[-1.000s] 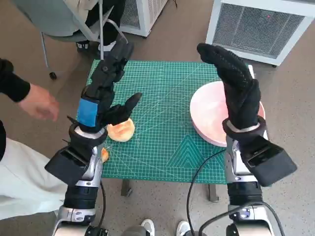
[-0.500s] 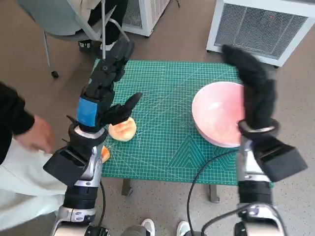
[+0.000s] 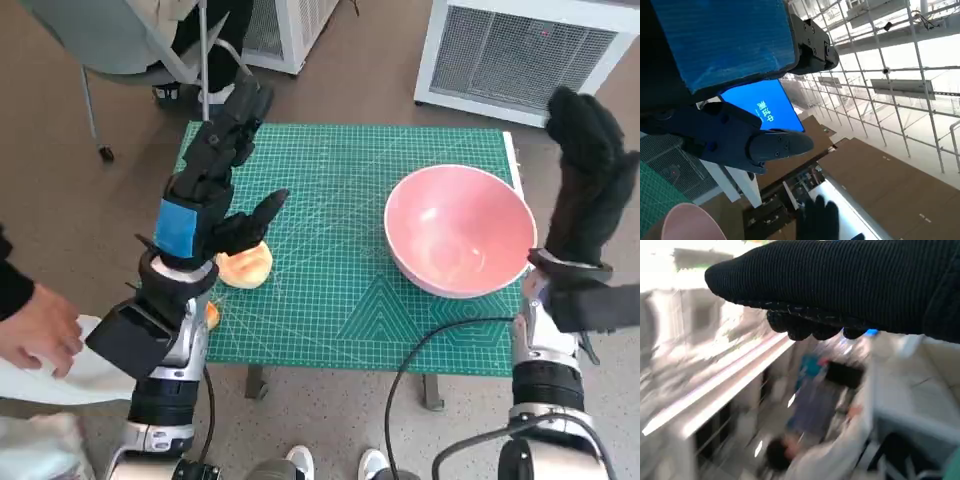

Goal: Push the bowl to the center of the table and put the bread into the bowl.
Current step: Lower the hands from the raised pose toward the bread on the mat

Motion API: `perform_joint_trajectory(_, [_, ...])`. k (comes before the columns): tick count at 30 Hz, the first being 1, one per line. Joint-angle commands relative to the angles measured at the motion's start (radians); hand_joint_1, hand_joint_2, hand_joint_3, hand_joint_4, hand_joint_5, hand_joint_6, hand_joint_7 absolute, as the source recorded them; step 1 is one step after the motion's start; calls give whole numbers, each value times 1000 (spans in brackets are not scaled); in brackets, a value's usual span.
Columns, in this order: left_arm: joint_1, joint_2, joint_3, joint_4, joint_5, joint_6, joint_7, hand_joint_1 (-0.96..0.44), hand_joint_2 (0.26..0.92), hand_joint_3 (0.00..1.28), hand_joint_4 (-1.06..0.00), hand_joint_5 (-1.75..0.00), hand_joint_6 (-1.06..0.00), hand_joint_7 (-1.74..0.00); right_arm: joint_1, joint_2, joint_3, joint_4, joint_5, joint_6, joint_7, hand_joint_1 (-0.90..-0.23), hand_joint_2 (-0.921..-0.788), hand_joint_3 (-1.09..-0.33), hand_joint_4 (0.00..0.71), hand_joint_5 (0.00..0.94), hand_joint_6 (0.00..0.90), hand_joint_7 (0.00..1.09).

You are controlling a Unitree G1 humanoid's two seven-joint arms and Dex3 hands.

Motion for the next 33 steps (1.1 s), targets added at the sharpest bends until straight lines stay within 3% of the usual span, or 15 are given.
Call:
perform_joint_trajectory(1, [15, -2, 3, -12, -3, 3, 3, -413, 921, 372, -297, -1, -346, -15, 3, -18, -18, 121, 2, 15, -37, -525, -921, -837, 312, 69, -1, 794])
perform_joint_trajectory(10, [18, -7, 6, -9, -4, -1, 5, -414, 921, 374, -297, -1, -347, -14, -4, -29, -41, 273, 35, 95, -19, -486, -921, -841, 270, 42, -1, 738])
perform_joint_trajectory(17, [22, -5, 7, -12, -2, 4, 6, -416, 921, 375, -292, 0, -347, -14, -8, 9, -87, 325, 114, 193, 46, -475, -921, -823, 249, 26, -1, 710])
perform_joint_trajectory(19, [23, -5, 7, -16, 1, 7, 8, -415, 921, 375, -289, 0, -347, -14, -8, 17, -90, 332, 119, 210, 48, -485, -921, -815, 248, 24, -1, 710])
perform_joint_trajectory(23, [27, -3, 7, -21, 0, 12, 7, -415, 921, 376, -287, 0, -347, -13, -9, 33, -73, 343, 99, 236, 23, -482, -921, -812, 249, 23, 1, 714])
perform_joint_trajectory(33, [38, 4, 9, -34, 1, 17, 6, -420, 921, 374, -286, 0, -348, -13, -23, 77, -97, 362, 127, 303, 51, -443, -921, -826, 271, 29, 15, 710])
